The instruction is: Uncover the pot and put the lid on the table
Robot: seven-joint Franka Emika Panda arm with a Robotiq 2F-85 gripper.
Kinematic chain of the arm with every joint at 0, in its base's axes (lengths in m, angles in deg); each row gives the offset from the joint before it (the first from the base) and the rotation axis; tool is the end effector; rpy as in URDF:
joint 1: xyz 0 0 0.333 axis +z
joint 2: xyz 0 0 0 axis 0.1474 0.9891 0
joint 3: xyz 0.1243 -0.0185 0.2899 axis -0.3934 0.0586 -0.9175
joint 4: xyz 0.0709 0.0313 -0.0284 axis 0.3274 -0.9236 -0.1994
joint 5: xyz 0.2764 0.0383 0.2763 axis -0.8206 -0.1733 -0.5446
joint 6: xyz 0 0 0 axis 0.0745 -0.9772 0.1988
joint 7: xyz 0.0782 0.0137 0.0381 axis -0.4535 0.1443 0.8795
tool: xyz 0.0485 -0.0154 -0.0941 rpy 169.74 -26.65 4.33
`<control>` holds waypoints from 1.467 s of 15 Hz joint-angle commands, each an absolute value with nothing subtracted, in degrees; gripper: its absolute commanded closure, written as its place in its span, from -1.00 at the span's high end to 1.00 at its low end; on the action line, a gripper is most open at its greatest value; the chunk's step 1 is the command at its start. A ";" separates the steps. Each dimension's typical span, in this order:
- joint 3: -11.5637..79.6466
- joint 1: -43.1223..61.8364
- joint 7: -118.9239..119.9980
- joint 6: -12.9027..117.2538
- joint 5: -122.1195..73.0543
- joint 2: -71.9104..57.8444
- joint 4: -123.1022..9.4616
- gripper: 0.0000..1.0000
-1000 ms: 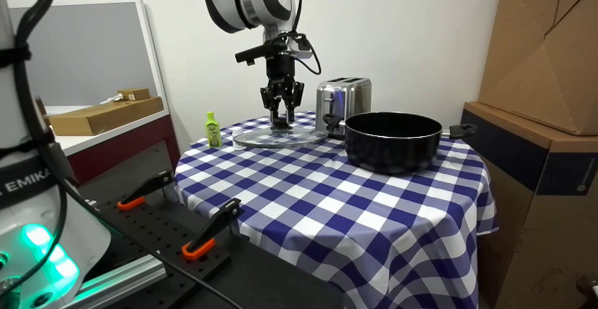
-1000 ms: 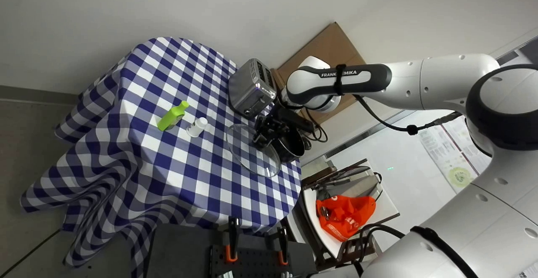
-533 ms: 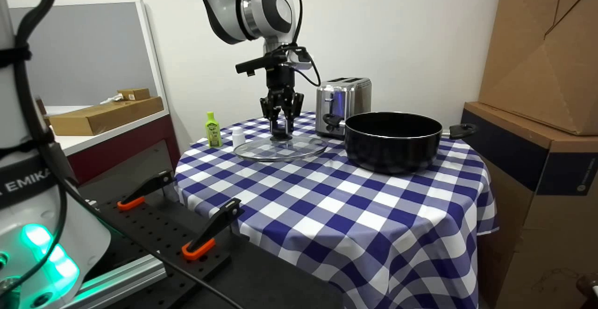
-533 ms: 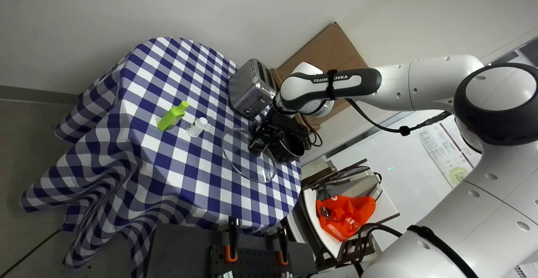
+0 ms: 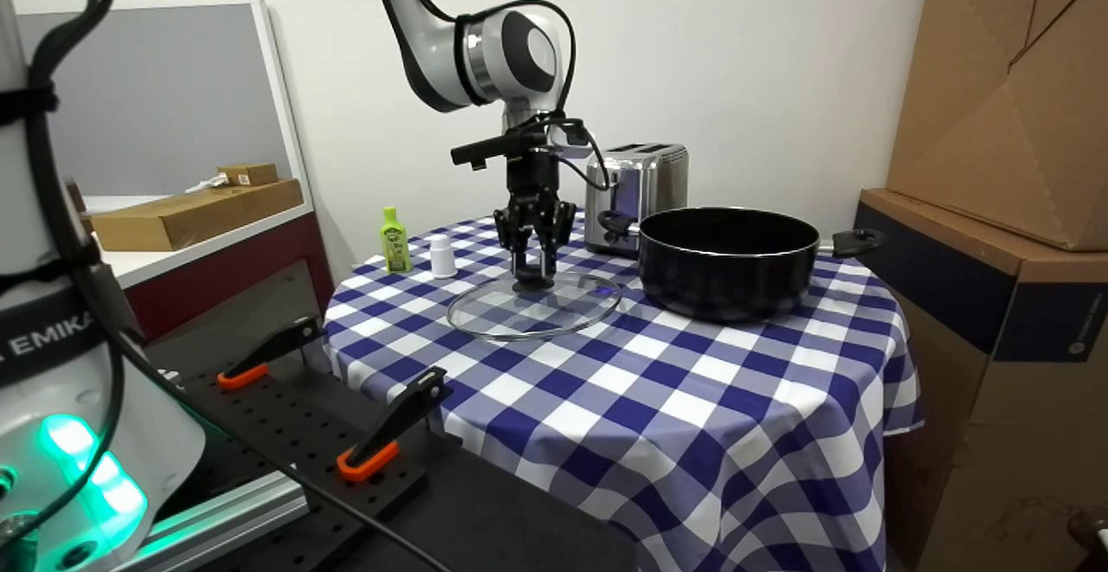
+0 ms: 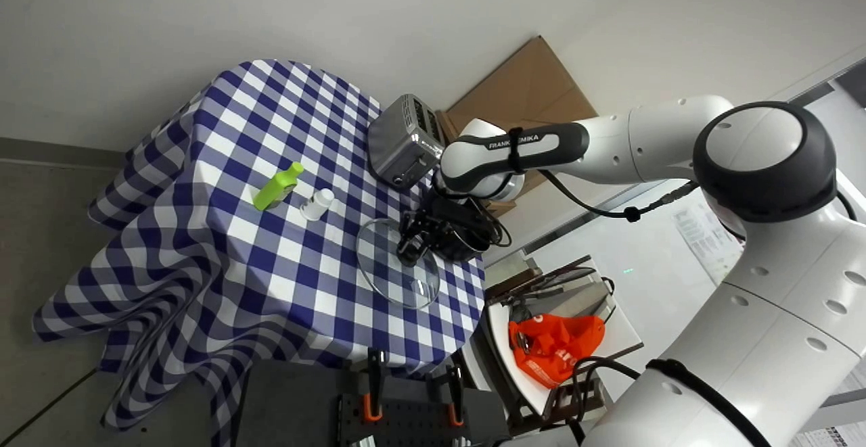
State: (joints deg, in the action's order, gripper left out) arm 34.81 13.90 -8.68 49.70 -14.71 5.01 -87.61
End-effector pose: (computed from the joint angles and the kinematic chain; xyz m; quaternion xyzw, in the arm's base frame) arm 0.5255 -0.0002 0.1434 0.9812 -0.0233 -0.1572 0.1093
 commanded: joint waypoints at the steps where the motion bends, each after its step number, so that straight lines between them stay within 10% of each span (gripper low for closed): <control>1: 34.71 14.14 -8.53 47.80 -14.45 5.90 -86.51 0.50; 6: 34.25 13.55 -7.67 46.94 -15.26 4.13 -87.61 0.99; 22: 32.82 8.89 -3.84 36.20 -26.36 -28.82 -94.88 1.00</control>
State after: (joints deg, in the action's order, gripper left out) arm 33.78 9.83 -5.63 40.52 -22.00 -23.24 -93.26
